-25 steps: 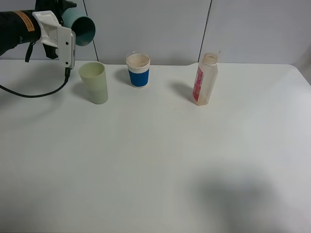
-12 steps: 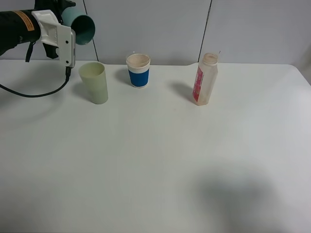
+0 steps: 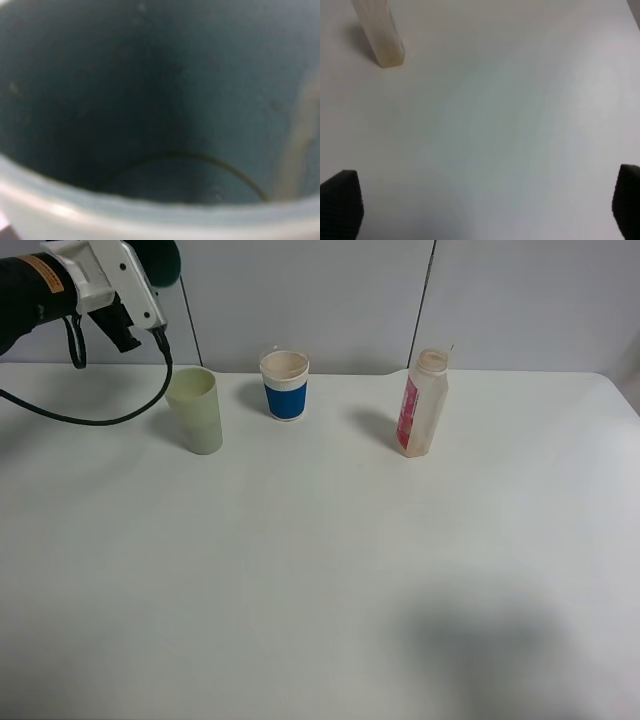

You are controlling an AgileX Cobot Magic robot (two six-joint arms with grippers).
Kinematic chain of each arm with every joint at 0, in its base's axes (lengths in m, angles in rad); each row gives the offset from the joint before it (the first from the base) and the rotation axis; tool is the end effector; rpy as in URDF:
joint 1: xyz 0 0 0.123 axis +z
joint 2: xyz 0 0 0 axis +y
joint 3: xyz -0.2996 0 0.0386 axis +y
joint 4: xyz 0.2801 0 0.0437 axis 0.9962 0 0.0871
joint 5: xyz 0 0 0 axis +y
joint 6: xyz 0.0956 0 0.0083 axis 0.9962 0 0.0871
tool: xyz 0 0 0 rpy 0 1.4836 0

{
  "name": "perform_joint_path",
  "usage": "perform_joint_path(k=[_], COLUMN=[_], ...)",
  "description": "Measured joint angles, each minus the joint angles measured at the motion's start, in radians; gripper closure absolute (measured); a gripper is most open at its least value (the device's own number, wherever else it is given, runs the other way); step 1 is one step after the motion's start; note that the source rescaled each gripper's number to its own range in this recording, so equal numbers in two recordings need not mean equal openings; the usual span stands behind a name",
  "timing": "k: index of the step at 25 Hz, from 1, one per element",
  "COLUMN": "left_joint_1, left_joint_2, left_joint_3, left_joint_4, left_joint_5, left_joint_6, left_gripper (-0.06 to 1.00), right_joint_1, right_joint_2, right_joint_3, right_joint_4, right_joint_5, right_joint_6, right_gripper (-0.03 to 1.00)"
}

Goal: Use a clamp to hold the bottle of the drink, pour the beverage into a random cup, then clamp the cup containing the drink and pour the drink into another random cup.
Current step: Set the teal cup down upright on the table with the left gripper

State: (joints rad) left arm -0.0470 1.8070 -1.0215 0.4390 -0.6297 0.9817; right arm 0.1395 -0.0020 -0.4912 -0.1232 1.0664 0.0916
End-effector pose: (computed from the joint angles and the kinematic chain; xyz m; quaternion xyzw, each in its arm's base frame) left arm 0.4273 -0.0441 0.2273 0.5391 0.5148 0.3236 0.5828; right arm 0.0122 -0.0087 0.2878 -0.0181 0.8547 -0.0017 0.5189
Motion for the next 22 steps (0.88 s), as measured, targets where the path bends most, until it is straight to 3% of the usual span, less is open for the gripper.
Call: perform_joint_path(k=[3,4,5,6,10,12,22], left_joint_1=[0.0,0.0,0.0,0.0,0.0,0.0,0.0], left_joint_2=[0.0,0.0,0.0,0.0,0.0,0.0,0.0], left_joint_3=[0.0,0.0,0.0,0.0,0.0,0.0,0.0], left_joint_4=[-0.02,-0.029,-0.029,-0.03,-0.03,-0.033,-0.037], left_joint_5=[0.0,0.003,0.003,0.009,0.018,0.065,0.165], left_joint_6=[-0.072,-0.293,-0.293,-0.44,-0.552,-0.756,-0.883], left_gripper=[0.94,0.94,0.94,0.94,0.94,0.94,0.94], right_joint_1=[0.0,0.0,0.0,0.0,0.0,0.0,0.0], right_joint_2=[0.0,0.0,0.0,0.0,0.0,0.0,0.0], right_joint_3=[0.0,0.0,0.0,0.0,0.0,0.0,0.0], right_joint_4=[0.0,0.0,0.0,0.0,0.0,0.0,0.0], right_joint_5=[0.0,0.0,0.0,0.0,0.0,0.0,0.0], right_joint_6=[0.0,0.0,0.0,0.0,0.0,0.0,0.0], right_gripper=[-0.03,-0.03,-0.03,-0.03,-0.03,-0.03,-0.03])
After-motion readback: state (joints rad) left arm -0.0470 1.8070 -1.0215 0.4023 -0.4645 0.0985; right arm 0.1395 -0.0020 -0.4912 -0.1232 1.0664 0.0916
